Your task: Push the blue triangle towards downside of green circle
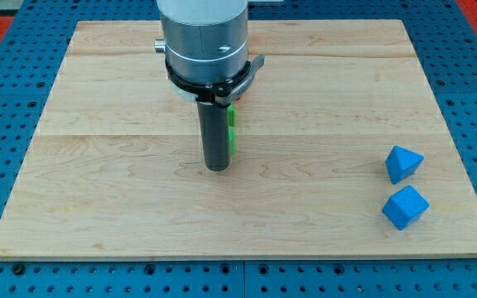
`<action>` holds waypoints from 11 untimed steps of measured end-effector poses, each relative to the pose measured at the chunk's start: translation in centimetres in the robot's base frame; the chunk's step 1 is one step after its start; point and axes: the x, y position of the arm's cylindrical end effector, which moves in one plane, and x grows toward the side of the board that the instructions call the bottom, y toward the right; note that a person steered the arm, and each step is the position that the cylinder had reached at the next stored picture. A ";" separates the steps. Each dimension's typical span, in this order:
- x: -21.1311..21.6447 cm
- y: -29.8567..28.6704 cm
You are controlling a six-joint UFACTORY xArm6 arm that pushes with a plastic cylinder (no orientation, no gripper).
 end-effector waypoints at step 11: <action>1.1 11.6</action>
